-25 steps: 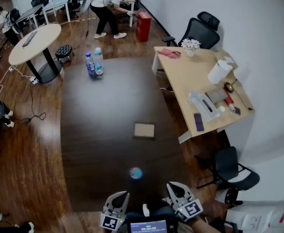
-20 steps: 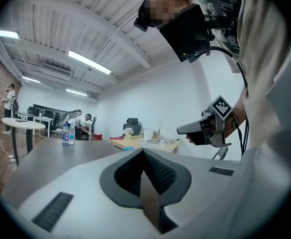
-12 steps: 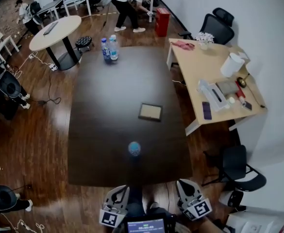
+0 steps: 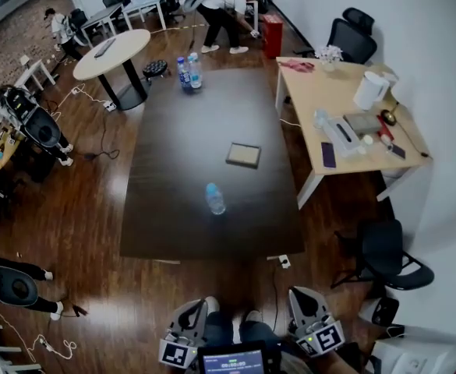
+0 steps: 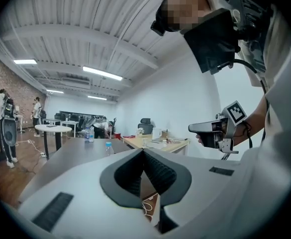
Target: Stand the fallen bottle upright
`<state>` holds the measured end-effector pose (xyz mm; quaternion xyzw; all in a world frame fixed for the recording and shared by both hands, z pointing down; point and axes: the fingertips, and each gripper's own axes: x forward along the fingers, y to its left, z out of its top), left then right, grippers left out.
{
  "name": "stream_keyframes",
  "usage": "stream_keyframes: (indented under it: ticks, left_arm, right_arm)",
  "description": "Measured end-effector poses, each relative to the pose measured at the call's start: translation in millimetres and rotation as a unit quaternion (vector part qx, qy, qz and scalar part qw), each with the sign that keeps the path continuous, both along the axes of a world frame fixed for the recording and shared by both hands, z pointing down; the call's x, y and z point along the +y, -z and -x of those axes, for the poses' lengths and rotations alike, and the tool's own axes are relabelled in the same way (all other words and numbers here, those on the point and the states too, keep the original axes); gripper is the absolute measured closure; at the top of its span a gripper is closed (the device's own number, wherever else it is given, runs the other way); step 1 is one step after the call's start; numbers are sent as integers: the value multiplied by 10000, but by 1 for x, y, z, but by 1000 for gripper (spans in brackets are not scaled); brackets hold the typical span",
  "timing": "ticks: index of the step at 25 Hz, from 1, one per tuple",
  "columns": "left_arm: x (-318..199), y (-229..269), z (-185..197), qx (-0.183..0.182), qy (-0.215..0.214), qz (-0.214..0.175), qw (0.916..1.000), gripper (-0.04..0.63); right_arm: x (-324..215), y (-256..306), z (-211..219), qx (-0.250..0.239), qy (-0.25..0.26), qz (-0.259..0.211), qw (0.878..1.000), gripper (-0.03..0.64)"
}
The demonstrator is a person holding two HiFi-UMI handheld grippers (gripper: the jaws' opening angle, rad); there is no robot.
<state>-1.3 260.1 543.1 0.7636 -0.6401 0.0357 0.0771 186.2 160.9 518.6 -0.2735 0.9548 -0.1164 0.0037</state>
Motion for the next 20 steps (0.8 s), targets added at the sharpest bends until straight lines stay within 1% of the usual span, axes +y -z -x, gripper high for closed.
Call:
stream_keyframes:
  ticks: [3, 6, 10, 14, 17, 20]
  left_arm:
    - [22, 4, 2, 235, 92, 166, 9995, 604]
    - [39, 7, 7, 304, 181, 125, 9993, 604]
    - [55, 11, 16, 398, 137, 10, 9991, 604]
    - [67, 18, 27, 357, 38, -86, 9993, 604]
    - [77, 20, 35, 239, -87, -98, 9996, 604]
    - [82, 22, 41, 294, -118, -139, 9994, 604]
  right_arm:
    - [23, 10, 1, 20, 50, -106, 9999, 597]
    - [39, 14, 6, 175, 90, -314, 9993, 597]
    - [60, 20, 19, 159, 55, -343, 9993, 597]
    - [77, 26, 33, 219, 12, -349, 9992, 598]
    - [88, 36, 42, 107, -52, -392, 9992, 598]
    - [96, 36, 45, 260, -106, -453, 9986, 598]
